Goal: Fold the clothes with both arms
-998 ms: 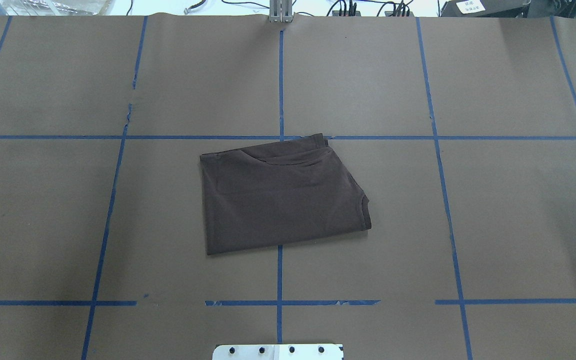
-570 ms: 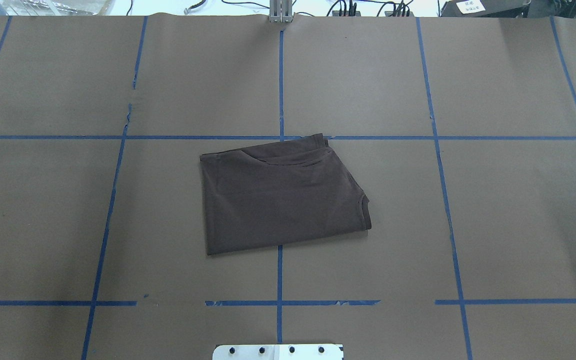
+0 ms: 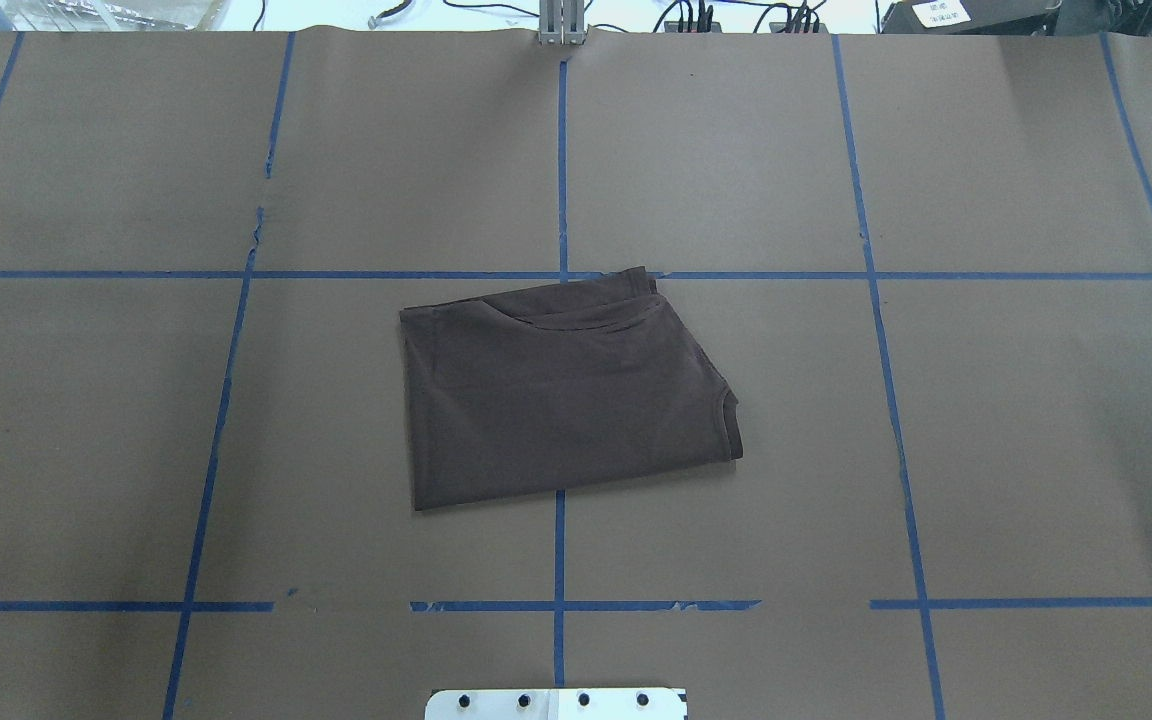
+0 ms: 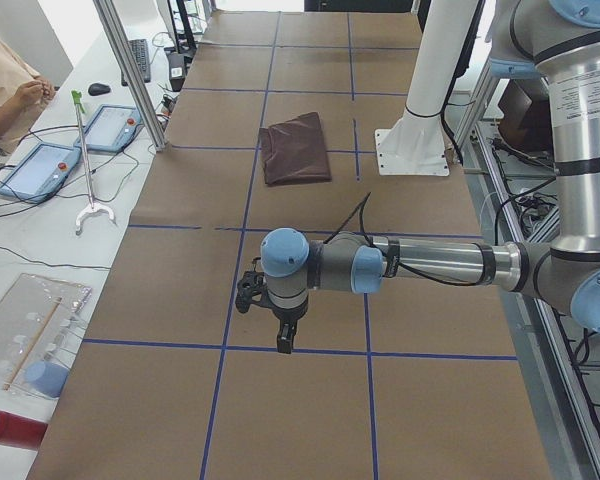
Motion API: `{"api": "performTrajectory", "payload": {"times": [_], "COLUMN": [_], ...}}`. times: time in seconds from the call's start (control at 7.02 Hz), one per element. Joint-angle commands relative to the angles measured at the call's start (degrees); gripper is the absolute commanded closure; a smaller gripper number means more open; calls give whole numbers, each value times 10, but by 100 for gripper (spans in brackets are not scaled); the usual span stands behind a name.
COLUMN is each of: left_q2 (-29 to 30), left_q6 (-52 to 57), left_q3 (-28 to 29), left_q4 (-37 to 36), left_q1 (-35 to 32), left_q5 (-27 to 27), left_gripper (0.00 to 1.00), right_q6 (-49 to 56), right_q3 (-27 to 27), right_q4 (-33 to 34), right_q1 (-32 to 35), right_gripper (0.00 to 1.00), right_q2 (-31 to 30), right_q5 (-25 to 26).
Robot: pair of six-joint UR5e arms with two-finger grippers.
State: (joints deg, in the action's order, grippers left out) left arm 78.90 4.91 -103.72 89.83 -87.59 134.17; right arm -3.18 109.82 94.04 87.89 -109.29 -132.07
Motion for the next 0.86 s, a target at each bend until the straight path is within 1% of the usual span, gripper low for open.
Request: {"api": "performTrajectory", "payload": {"times": [0.0,0.71], "left_q2": [6,4], "left_q6": [-2,-2], "left_q3": [8,5], "left_q4": [3,3], "left_q1": [3,2], "left_q5": [-5,-1], "left_gripper": [0,0], "right_q6": [-2,-7], "right_q3": [0,0], "right_q4": [0,-1], "right_q1": [0,0], "right_gripper": [0,0], "right_q2": [1,2], "right_q5": [0,-3]}}
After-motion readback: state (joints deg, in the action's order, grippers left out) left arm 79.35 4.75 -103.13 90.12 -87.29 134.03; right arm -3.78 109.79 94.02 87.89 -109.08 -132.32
